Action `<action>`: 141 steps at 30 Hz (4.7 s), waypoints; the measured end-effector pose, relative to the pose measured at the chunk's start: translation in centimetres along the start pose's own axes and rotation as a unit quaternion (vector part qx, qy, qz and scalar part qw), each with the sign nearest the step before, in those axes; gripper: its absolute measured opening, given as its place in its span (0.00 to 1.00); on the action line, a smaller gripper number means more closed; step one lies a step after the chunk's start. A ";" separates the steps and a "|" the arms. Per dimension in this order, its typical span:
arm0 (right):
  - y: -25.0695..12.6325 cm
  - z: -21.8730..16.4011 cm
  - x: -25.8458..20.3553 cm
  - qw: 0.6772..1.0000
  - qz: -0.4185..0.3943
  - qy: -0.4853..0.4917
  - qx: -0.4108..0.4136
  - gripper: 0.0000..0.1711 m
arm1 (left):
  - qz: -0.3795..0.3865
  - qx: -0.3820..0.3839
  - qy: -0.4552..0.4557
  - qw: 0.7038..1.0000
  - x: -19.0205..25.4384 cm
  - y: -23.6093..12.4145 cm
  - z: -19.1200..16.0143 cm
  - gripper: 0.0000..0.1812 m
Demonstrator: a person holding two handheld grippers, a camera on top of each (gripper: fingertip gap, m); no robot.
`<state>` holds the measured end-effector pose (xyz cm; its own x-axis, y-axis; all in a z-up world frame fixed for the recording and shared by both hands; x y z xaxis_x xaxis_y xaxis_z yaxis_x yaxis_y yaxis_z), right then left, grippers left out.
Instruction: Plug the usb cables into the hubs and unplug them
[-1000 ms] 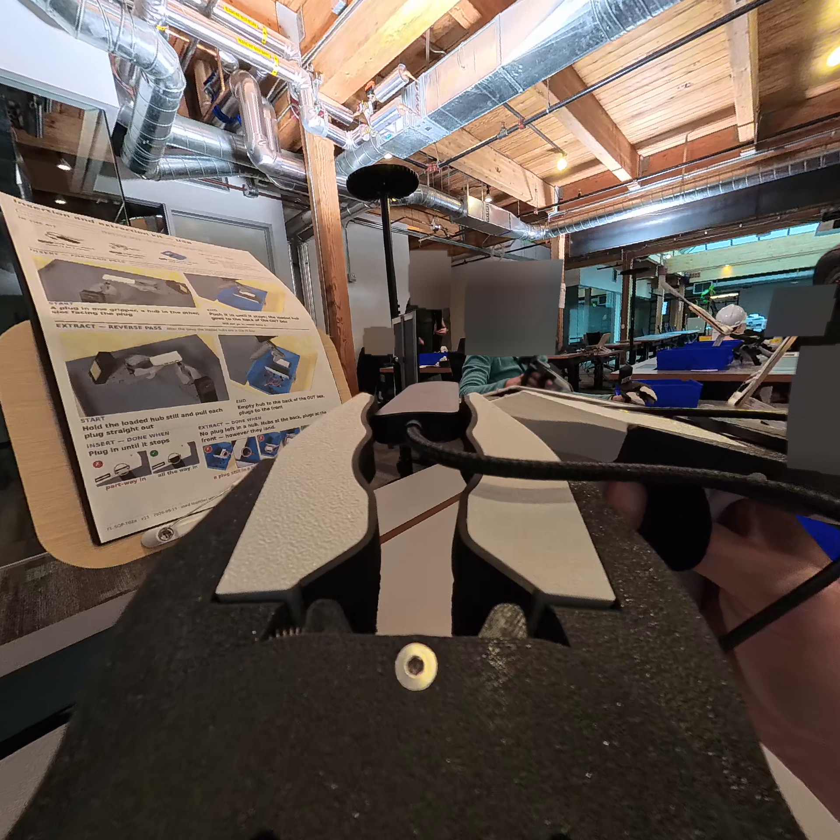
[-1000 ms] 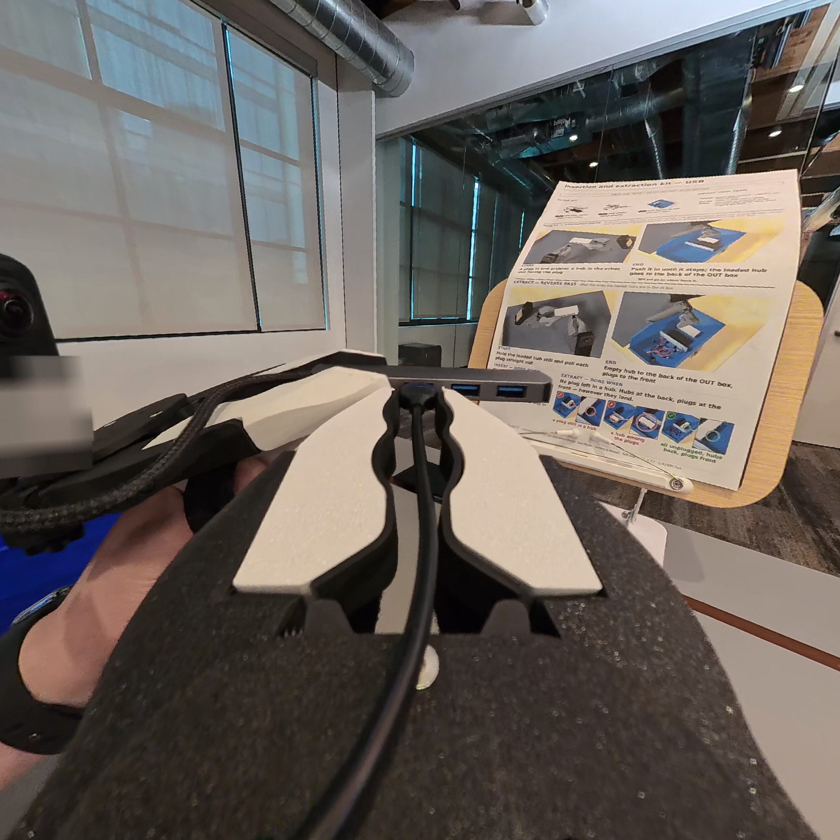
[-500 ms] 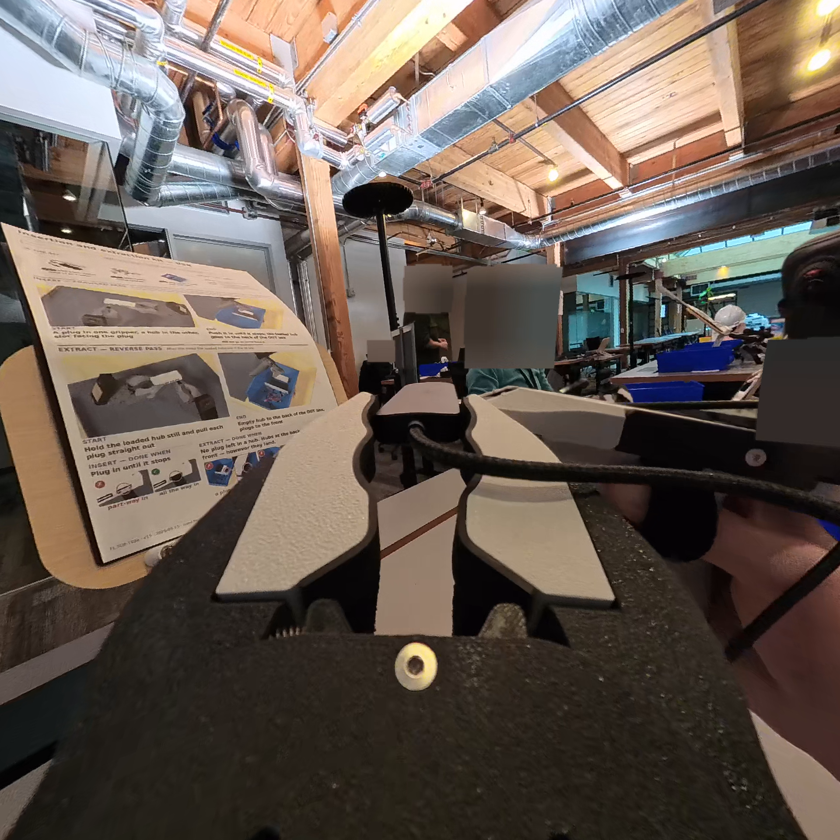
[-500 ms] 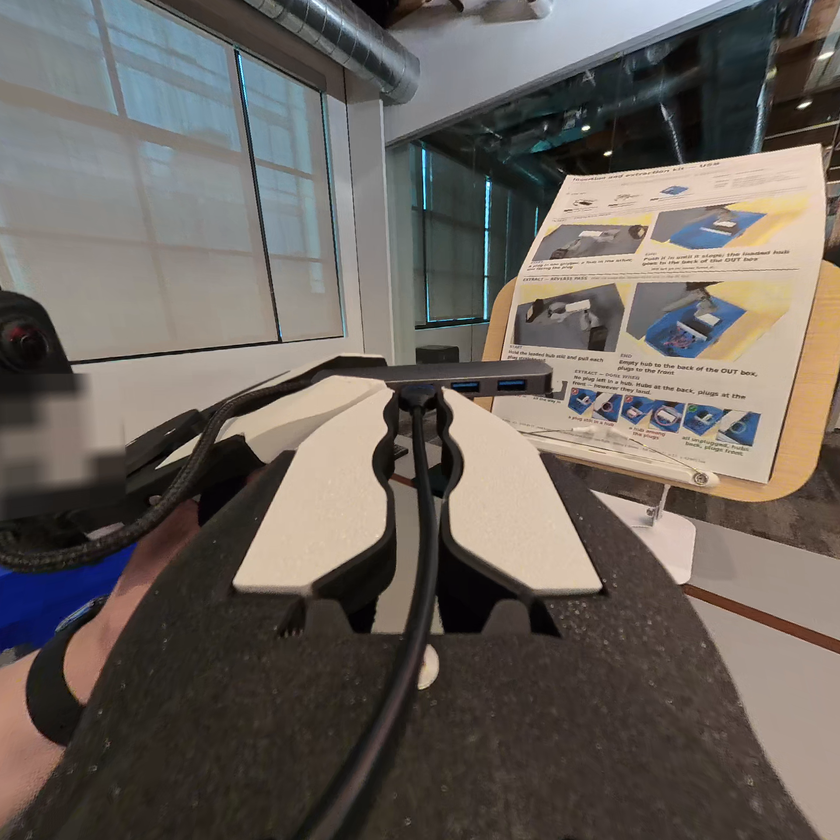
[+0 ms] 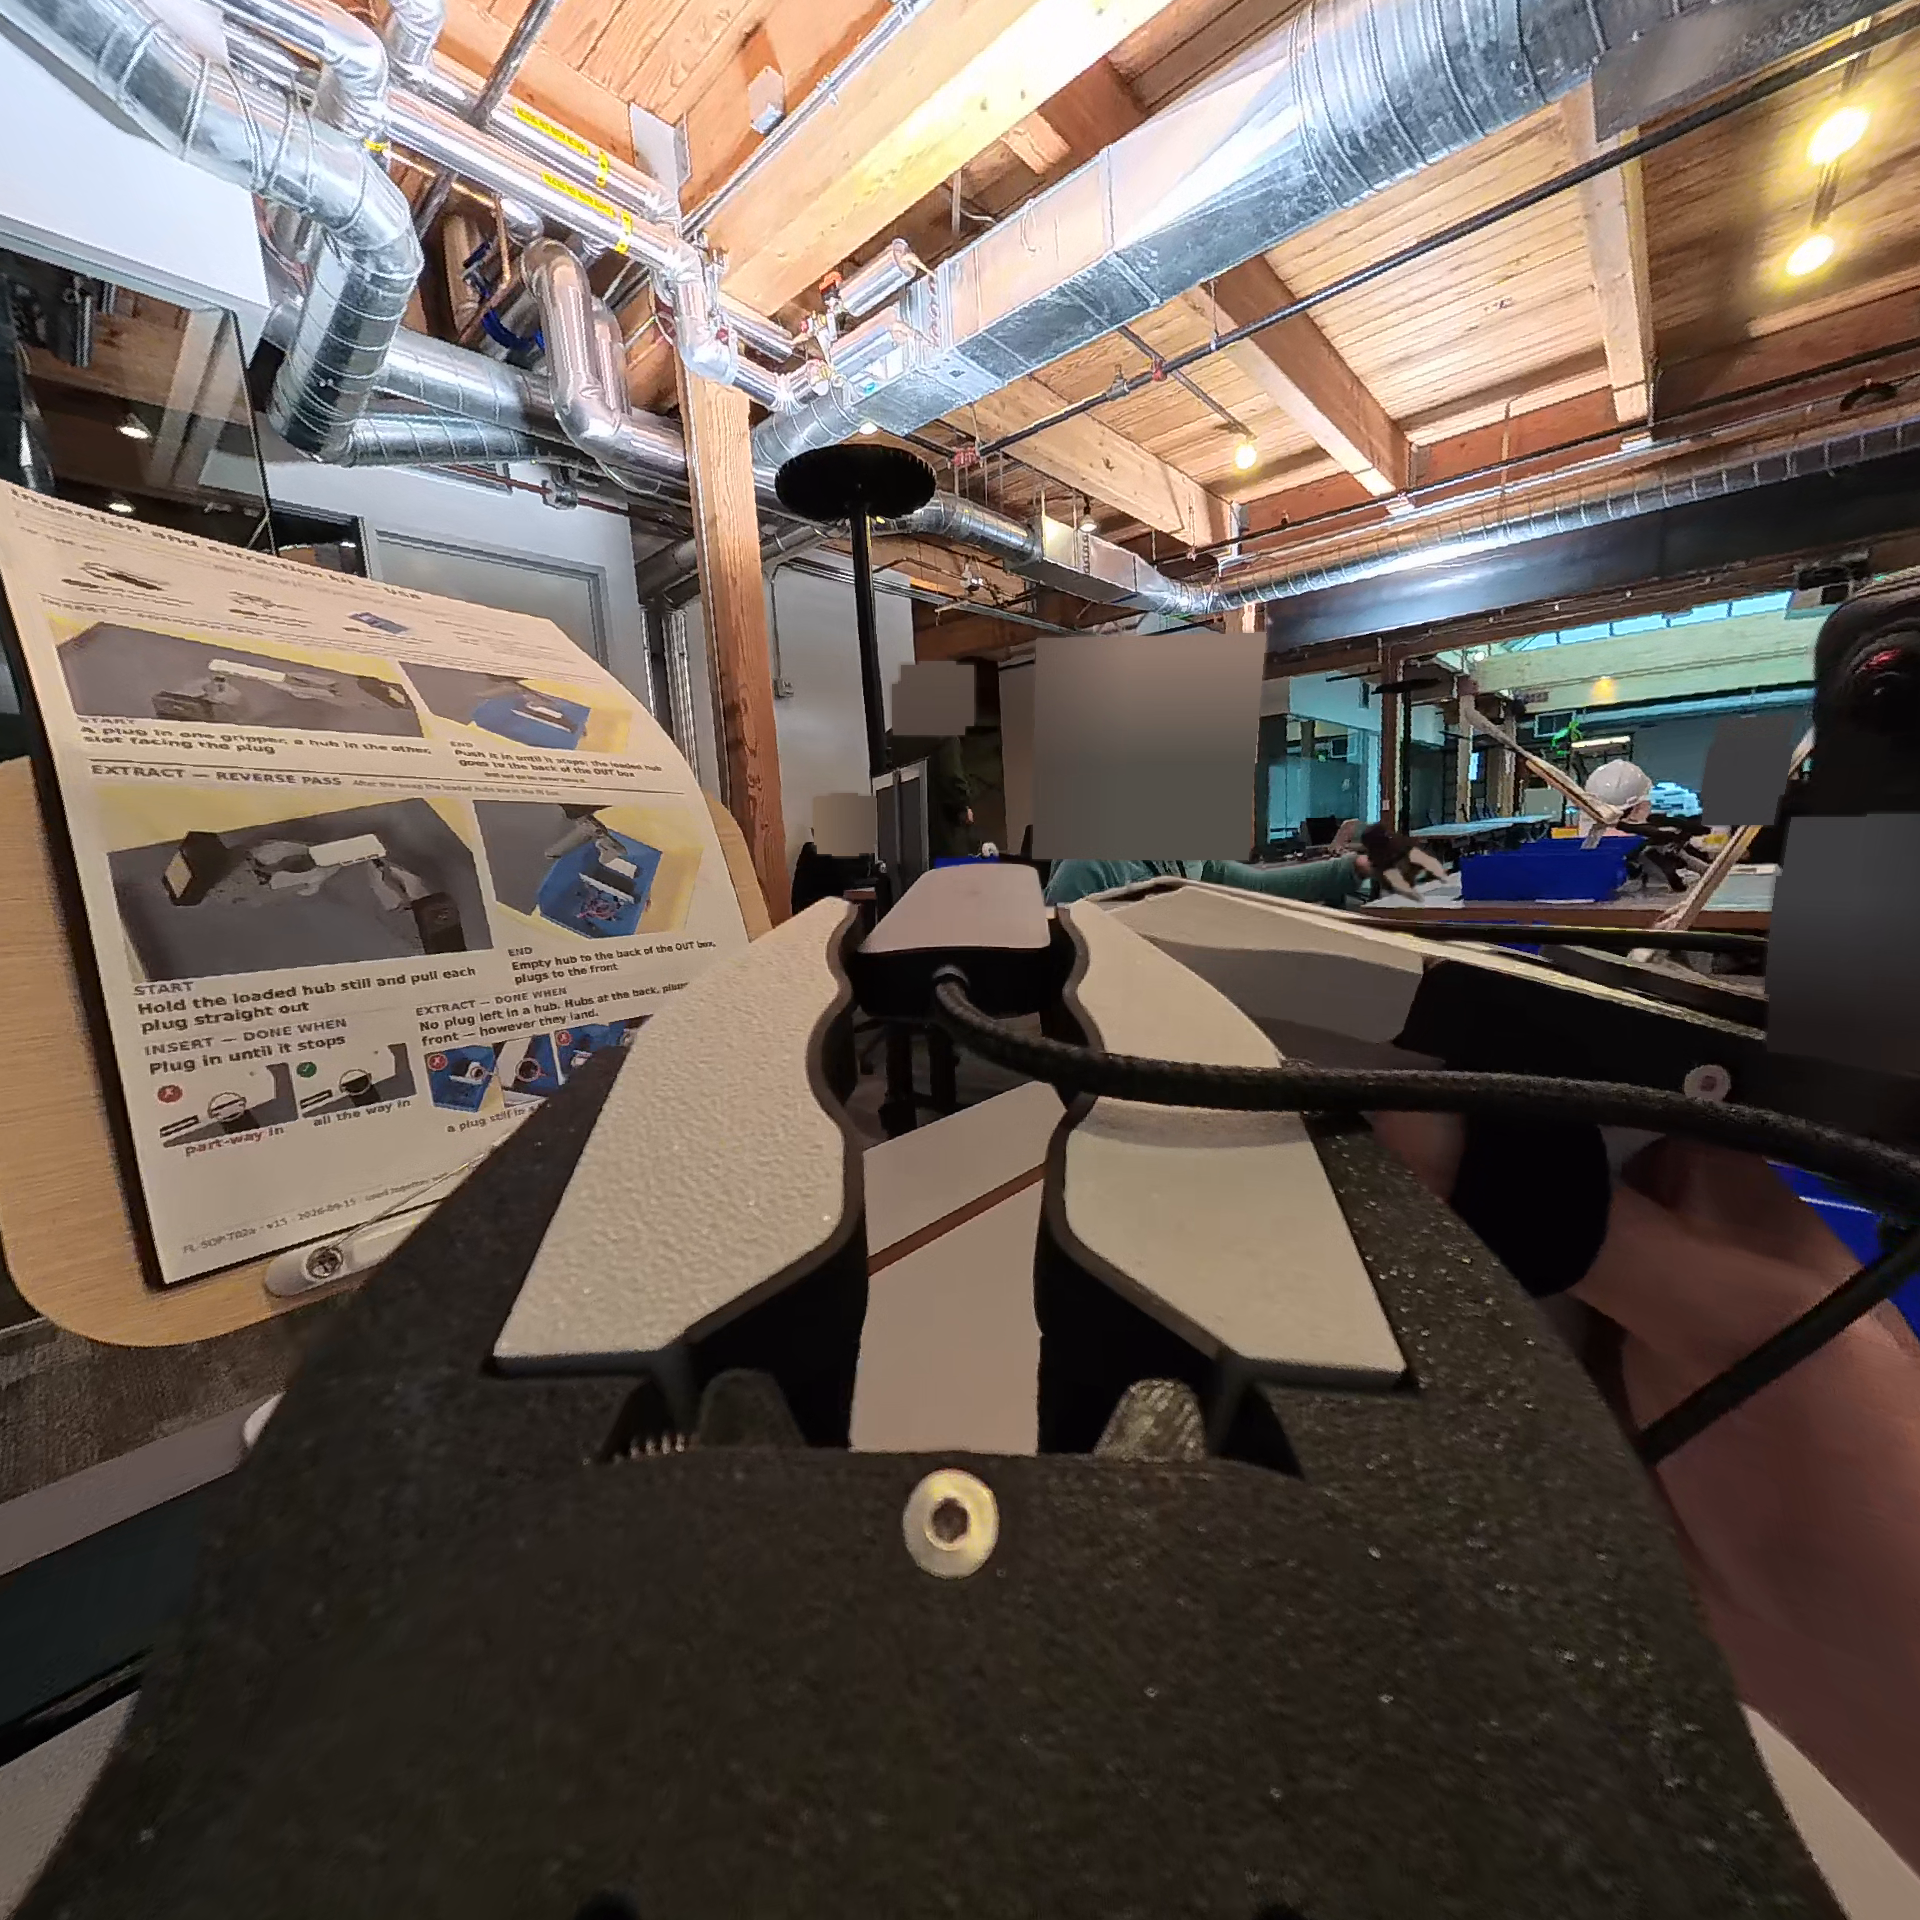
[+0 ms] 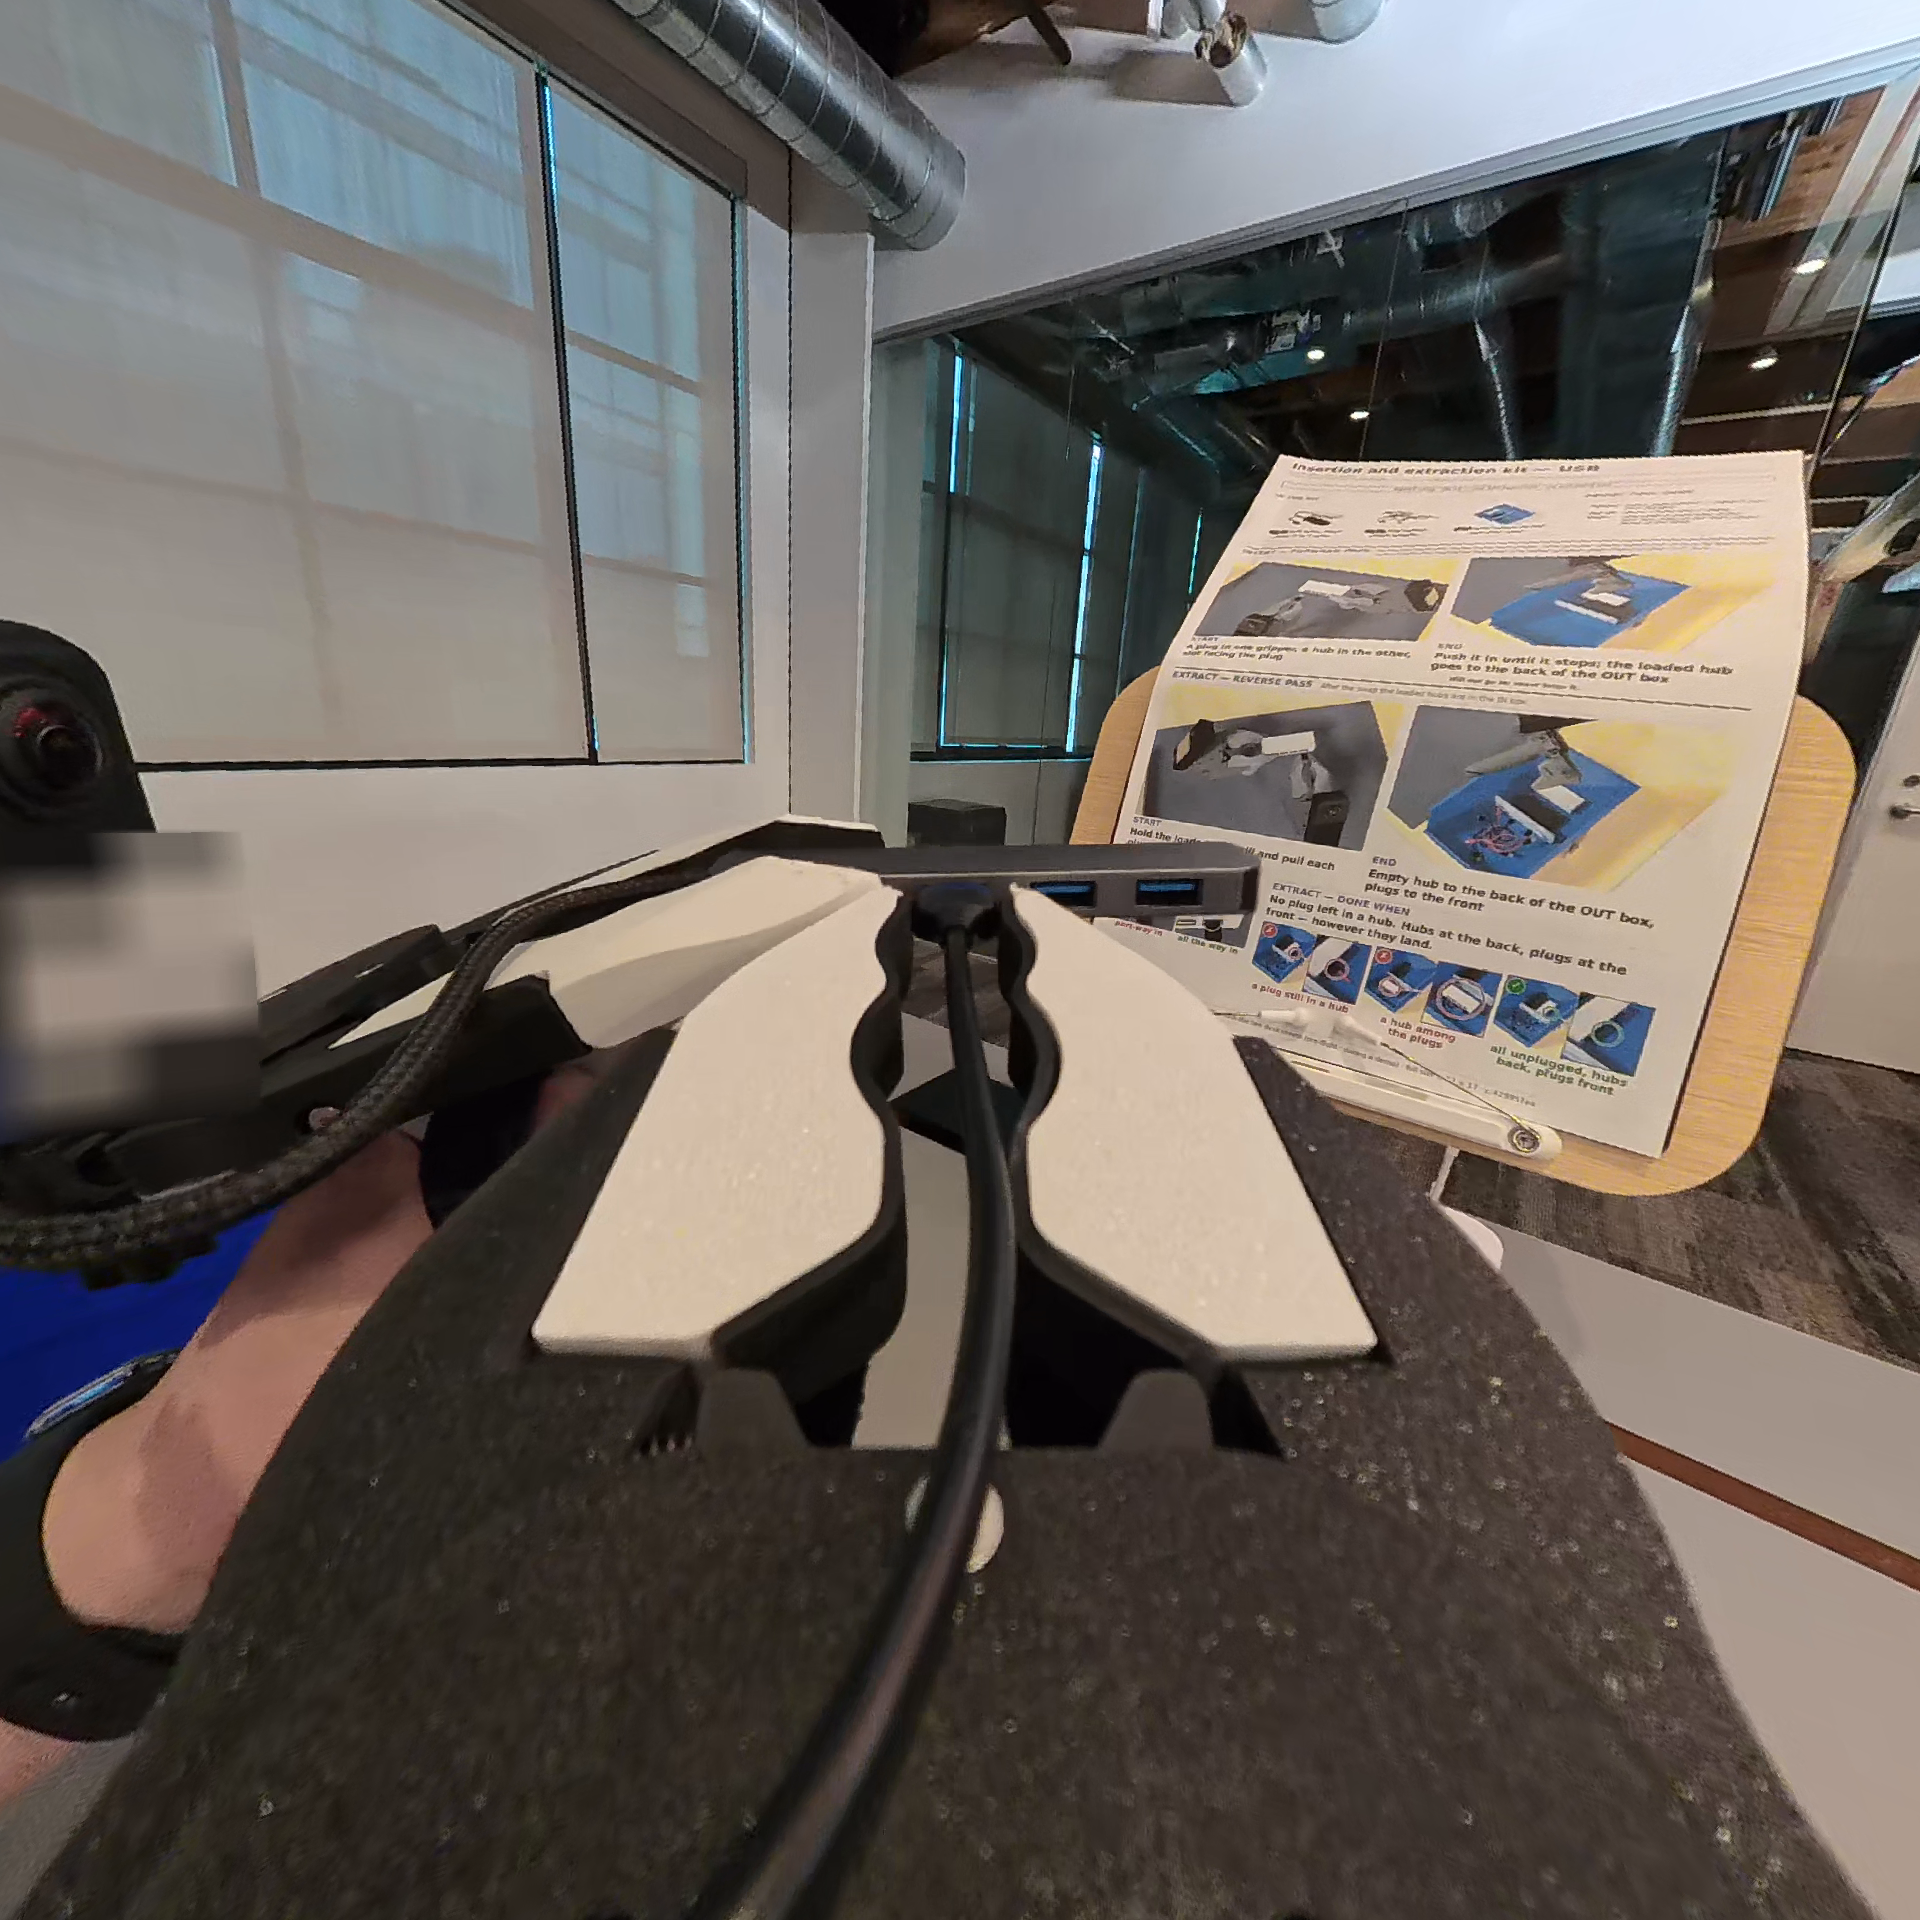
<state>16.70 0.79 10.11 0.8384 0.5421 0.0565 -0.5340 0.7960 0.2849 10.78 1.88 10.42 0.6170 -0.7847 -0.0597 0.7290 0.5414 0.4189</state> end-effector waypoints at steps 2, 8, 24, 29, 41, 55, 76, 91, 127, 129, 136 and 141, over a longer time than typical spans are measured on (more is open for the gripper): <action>-0.2 0.0 0.0 1.000 -0.002 -0.003 0.002 0.09 | 0.002 0.006 0.012 1.000 0.2 0.0 0.0 0.19; -0.5 0.6 0.4 1.000 -0.004 -0.010 0.014 0.09 | 0.023 0.014 0.052 0.998 0.7 -0.1 0.7 0.19; -0.9 0.6 0.6 0.999 0.016 -0.039 0.014 0.09 | -0.009 -0.023 0.025 0.999 1.0 0.1 0.2 0.18; -0.7 0.6 0.5 0.999 0.008 -0.043 0.012 0.09 | -0.002 -0.022 0.036 0.999 0.9 0.0 0.3 0.18; -0.7 0.7 0.4 0.999 0.008 -0.034 0.014 0.09 | -0.004 -0.017 0.036 0.999 1.3 0.0 0.2 0.18; -1.0 1.1 0.1 0.998 0.030 -0.042 0.023 0.09 | -0.009 -0.007 0.058 0.998 1.8 -0.2 0.8 0.19; -1.3 1.6 -0.3 0.999 0.005 -0.046 0.026 0.09 | -0.009 -0.011 0.066 0.998 2.0 -0.3 1.5 0.19; -4.2 4.1 0.5 0.994 -0.031 -0.061 0.089 0.09 | 0.034 0.042 -0.081 0.995 -4.3 -2.0 4.0 0.18; -35.3 0.4 29.5 0.786 -0.118 -0.101 -0.598 0.09 | -0.072 -0.070 0.075 0.992 4.5 0.2 3.6 0.18; -36.2 -0.6 30.6 0.783 -0.145 -0.101 -0.597 0.09 | -0.068 -0.082 0.085 0.991 4.6 0.3 3.0 0.19; -38.1 -4.2 31.6 0.800 -0.144 -0.022 -0.582 0.09 | -0.065 -0.078 0.092 0.991 4.7 0.4 3.0 0.18; -39.0 -6.6 31.4 0.801 -0.123 0.066 -0.582 0.09 | -0.063 -0.073 0.094 0.991 4.6 0.3 3.1 0.18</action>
<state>63.15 -11.47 -5.53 0.9563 0.2922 0.0116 -0.1590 0.5529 -0.8179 12.88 -2.54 13.09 0.5525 -0.7866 -0.2758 0.8305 0.4911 0.2629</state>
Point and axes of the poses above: each gripper's, where its closed fingertips meet, y out along the fingers, z out of its top, x = y × z across the jaws, the point moved 3 cm from there along -y, back along the fingers
